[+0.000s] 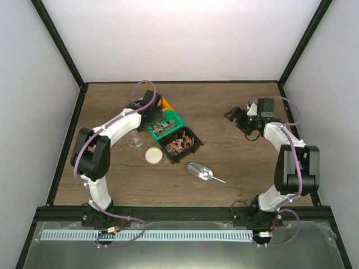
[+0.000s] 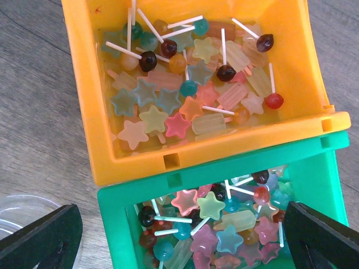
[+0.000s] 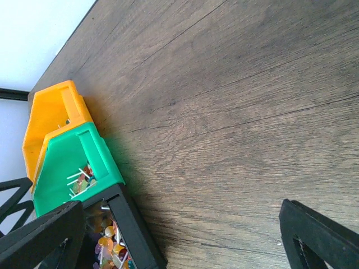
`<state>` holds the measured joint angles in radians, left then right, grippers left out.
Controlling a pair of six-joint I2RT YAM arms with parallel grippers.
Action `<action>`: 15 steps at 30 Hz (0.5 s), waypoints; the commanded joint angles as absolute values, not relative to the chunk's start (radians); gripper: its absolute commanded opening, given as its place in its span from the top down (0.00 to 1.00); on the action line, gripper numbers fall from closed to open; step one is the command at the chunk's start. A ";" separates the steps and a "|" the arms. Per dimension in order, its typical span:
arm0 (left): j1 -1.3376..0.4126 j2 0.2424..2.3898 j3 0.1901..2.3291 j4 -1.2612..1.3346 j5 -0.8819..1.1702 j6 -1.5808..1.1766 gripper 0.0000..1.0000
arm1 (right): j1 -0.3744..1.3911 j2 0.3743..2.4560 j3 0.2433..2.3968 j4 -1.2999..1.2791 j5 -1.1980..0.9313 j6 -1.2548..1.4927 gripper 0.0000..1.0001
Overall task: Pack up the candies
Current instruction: Adjust the storage box at the center of the board.
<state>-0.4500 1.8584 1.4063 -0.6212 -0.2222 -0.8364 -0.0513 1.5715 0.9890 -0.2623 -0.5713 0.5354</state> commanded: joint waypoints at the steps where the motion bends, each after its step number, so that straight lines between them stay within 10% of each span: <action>1: -0.455 1.815 1.390 -0.613 -0.216 -0.835 0.00 | -0.063 1.564 1.039 -0.275 -0.571 0.528 0.04; 15: -0.456 1.796 1.356 -0.612 -0.221 -0.850 0.00 | -0.063 1.565 1.038 -0.276 -0.573 0.534 0.04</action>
<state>-0.4500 1.8275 1.3693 -0.6159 -0.2222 -0.8379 -0.0513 1.5715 0.9962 -0.2630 -0.5716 0.5362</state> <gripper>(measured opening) 0.999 0.963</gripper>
